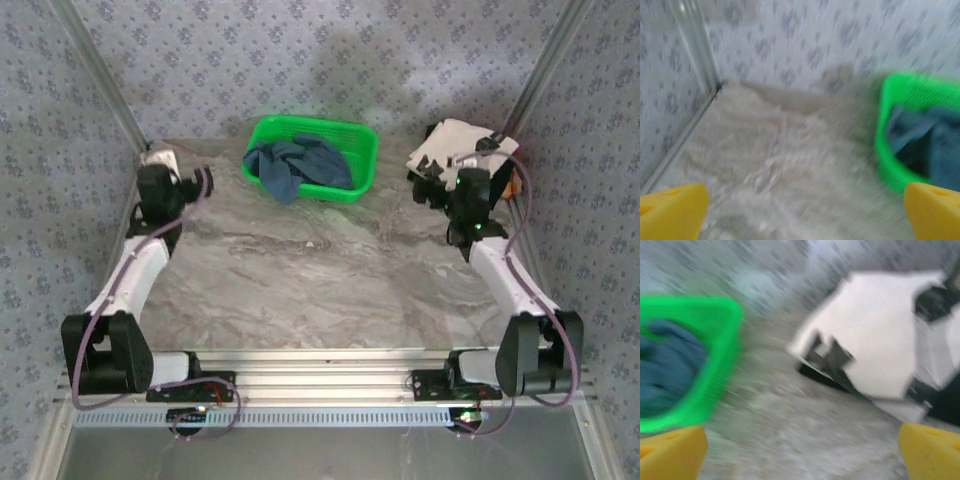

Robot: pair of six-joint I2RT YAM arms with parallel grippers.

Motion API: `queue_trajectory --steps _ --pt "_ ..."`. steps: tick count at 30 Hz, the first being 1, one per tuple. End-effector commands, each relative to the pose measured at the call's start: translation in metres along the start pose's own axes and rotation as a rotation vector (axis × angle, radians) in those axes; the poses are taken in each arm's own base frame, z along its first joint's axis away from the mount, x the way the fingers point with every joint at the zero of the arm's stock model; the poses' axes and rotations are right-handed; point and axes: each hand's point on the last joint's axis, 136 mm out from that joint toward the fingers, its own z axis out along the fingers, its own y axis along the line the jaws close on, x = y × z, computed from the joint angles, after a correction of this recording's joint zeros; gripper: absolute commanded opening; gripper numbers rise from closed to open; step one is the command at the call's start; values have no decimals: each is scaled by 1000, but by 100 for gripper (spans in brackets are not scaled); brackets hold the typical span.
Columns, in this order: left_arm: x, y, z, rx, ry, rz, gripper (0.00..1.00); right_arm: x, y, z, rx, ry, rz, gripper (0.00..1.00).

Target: Fold and stack the t-shirts

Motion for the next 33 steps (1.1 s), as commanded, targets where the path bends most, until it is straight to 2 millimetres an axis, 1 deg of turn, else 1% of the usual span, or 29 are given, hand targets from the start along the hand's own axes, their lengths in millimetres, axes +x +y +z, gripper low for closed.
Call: queue_trajectory --steps 1,2,3,5,7,8,10,11,12,13,15,19,23,25,27,29,33 --pt "38 -18 -7 62 333 -112 100 41 55 -21 -207 322 102 100" --pt "39 -24 -3 81 380 -134 100 40 69 -22 -252 354 105 100" --pt "42 -32 1 112 429 -165 100 27 87 -24 -307 367 101 100" --pt "48 -48 9 186 493 -228 99 21 115 -23 -380 405 98 100" --pt "58 -58 16 227 550 -304 94 15 146 -20 -465 439 107 100" --pt "62 -62 19 242 572 -329 91 17 159 -17 -493 461 102 100" --pt "74 -68 26 262 616 -394 81 18 183 -5 -530 490 78 100" --pt "79 -70 29 265 631 -414 76 26 189 -1 -528 530 70 100" --pt "86 -71 34 263 658 -438 71 30 199 6 -536 553 67 100" --pt "93 -71 39 258 679 -460 69 32 210 11 -553 564 63 100" --pt "101 -76 49 277 693 -504 67 39 229 25 -583 585 65 100" --pt "105 -84 70 287 681 -536 67 53 265 51 -618 632 64 100" --pt "112 -89 92 278 677 -563 67 65 292 67 -633 660 51 100" --pt "119 -90 105 264 683 -582 66 64 303 70 -647 654 52 100" --pt "126 -91 117 243 689 -584 65 65 311 72 -655 653 53 100" --pt "132 -89 128 214 690 -591 65 64 316 71 -666 654 58 100" --pt "133 -90 150 194 664 -627 66 62 326 58 -688 665 56 100"
